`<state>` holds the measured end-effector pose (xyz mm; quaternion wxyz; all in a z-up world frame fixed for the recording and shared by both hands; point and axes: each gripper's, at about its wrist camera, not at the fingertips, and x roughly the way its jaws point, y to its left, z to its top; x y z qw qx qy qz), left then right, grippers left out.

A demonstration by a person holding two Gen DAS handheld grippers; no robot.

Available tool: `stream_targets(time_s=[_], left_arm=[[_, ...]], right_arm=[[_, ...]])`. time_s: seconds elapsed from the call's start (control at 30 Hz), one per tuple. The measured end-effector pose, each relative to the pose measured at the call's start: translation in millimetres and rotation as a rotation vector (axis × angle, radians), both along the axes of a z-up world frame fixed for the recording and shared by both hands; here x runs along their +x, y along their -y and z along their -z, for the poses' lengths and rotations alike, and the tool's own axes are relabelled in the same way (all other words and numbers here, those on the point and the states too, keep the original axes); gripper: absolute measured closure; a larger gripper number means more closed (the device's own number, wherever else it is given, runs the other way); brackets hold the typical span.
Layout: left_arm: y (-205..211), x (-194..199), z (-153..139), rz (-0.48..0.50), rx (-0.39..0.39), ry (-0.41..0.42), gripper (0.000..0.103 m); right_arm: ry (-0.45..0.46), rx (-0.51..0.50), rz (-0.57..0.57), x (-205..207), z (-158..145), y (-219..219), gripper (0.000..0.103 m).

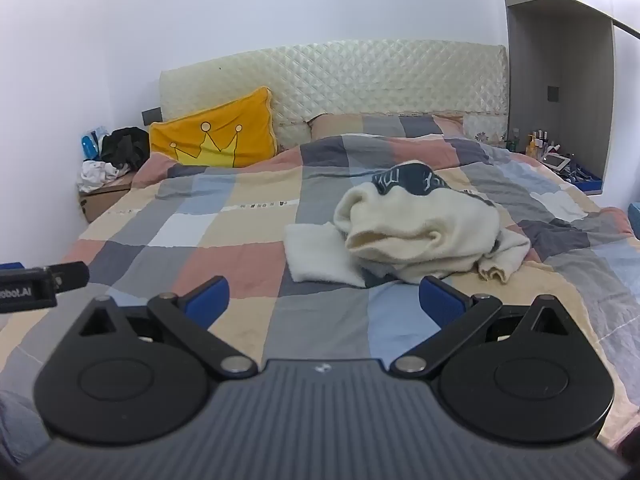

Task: Fold large clothes

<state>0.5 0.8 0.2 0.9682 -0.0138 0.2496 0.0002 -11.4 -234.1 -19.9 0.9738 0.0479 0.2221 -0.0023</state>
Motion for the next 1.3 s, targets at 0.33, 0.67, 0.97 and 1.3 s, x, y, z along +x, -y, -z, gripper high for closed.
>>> stream_targets(time_s=[0.33,0.67,0.97,1.3], left_arm=[[9,-4,-2,0.008,0.027,0.002,0.0],[5,-8,-4,0.011,0.031,0.005,0.0],[1,-1,1,0.019,0.031,0.003,0.0],[3,0,1,0.038,0.033,0.005,0.0]], right_arm=[[0.003,0.003,0.01,-1,3,6,0.0],[-0.001,-0.002,0.006,-1,2,7,0.0],[-0.004,-0.016,0.002,0,5,0,0.0],[-0.006,-0.02,0.012,-1,5,1,0.0]])
